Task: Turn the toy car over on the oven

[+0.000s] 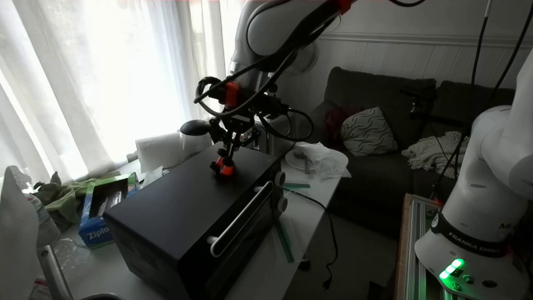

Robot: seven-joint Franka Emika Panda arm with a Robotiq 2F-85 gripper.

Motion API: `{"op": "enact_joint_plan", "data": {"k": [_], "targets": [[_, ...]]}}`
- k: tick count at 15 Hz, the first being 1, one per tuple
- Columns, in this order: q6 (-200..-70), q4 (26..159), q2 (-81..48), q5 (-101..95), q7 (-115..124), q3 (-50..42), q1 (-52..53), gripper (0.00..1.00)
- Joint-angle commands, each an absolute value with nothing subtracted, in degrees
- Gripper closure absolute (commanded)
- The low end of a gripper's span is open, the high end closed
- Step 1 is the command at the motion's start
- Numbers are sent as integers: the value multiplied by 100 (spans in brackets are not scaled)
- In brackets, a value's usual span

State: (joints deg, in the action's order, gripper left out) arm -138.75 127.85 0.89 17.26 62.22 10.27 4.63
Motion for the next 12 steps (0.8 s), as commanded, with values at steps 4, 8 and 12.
{"op": "enact_joint_plan", "data": {"k": [4, 8, 12], "targets": [[-13873, 12878, 370, 1584, 6258, 954, 586, 71], [-13842, 12940, 569, 1559, 6322, 962, 587, 46], [-13620, 13035, 757, 1531, 6381, 951, 548, 18]]}}
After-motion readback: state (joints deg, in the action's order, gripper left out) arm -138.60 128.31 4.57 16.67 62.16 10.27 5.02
